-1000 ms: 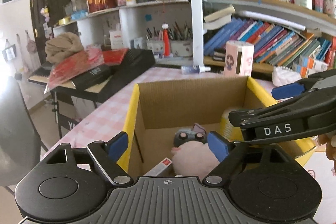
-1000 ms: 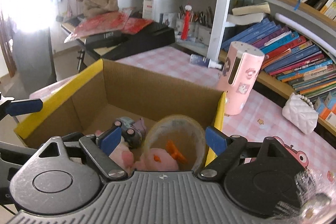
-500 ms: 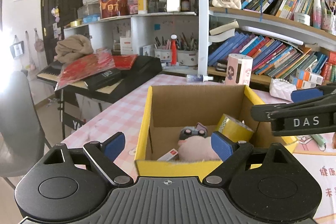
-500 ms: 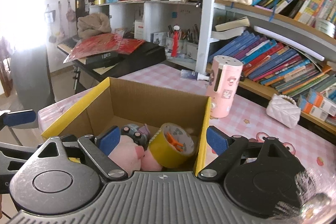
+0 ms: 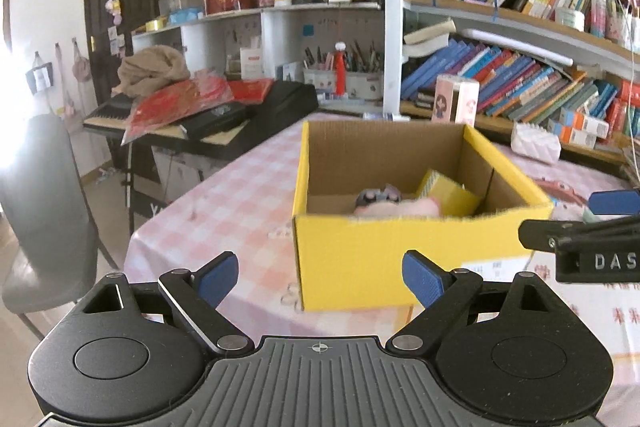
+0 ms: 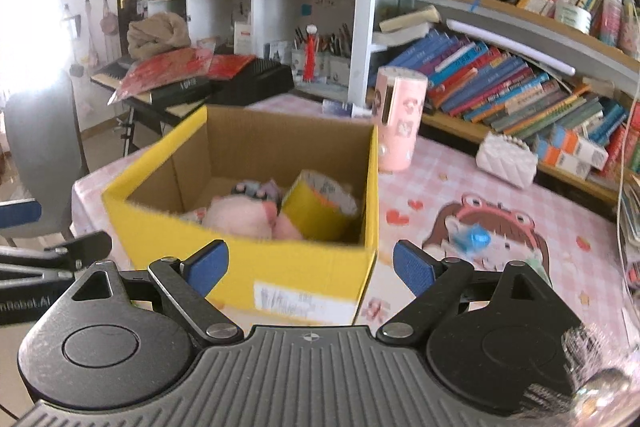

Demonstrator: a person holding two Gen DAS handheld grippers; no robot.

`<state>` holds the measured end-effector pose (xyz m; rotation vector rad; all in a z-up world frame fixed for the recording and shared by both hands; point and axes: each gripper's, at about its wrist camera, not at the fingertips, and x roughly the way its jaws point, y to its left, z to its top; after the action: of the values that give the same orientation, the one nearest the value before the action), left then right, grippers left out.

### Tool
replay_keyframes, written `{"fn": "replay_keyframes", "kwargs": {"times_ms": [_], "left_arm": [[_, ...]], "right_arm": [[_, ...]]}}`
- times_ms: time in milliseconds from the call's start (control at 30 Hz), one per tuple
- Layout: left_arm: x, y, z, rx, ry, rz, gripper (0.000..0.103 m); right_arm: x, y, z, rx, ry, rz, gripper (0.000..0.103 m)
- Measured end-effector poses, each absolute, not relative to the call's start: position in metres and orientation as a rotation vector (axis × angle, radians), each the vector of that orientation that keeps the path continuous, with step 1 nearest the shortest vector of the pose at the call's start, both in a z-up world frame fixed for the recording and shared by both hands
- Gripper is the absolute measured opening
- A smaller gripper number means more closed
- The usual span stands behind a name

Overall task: Organize objects
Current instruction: 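Withdraw both tools from the box back toward the mat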

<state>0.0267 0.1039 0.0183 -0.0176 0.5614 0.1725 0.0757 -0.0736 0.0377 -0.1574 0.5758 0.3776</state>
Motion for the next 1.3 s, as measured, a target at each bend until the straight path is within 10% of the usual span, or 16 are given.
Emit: {"fn": "replay_keyframes", "kwargs": {"times_ms": [1300], "left_arm": [[-0.039,0.066,-0.009,0.048,0.713,-0.009,0.096]], "right_arm": [[-0.029,-0.103,-0.01,-0.148,0.723,0.213,0.091]]}}
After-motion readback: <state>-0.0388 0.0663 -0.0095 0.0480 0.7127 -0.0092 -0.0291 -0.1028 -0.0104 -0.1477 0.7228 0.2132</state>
